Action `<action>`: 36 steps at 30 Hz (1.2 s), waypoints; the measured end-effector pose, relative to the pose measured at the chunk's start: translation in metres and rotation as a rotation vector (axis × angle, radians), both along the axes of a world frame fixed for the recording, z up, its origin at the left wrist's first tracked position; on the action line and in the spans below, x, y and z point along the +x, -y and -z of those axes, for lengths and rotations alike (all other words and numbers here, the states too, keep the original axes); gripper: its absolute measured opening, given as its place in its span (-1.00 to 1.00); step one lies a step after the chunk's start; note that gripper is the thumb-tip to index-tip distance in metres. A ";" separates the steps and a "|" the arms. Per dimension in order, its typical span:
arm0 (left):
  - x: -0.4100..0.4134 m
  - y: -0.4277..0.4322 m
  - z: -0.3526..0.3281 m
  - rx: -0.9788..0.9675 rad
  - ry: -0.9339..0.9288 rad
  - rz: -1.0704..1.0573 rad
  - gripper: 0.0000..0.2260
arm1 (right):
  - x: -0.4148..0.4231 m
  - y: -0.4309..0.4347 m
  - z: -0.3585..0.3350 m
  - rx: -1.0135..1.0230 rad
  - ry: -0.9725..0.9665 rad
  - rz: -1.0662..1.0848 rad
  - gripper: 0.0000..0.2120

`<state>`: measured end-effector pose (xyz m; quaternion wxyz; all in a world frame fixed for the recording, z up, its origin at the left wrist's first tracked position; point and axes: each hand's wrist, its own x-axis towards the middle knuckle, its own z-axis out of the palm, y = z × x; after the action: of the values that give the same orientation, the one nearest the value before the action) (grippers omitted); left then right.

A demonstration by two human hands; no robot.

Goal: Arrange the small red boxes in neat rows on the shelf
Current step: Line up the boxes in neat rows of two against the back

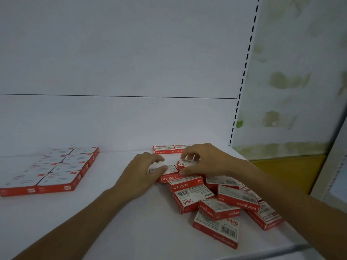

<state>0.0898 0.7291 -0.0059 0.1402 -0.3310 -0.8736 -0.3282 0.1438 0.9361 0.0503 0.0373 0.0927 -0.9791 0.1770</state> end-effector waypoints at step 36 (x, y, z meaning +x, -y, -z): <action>0.004 -0.003 -0.010 0.474 -0.003 -0.041 -0.71 | -0.023 0.020 0.003 0.031 -0.388 -0.139 -0.56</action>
<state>0.0941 0.7324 0.0040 0.2217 -0.2713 -0.7786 -0.5205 0.1207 0.9157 0.0469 0.2114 0.1931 -0.9474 0.1430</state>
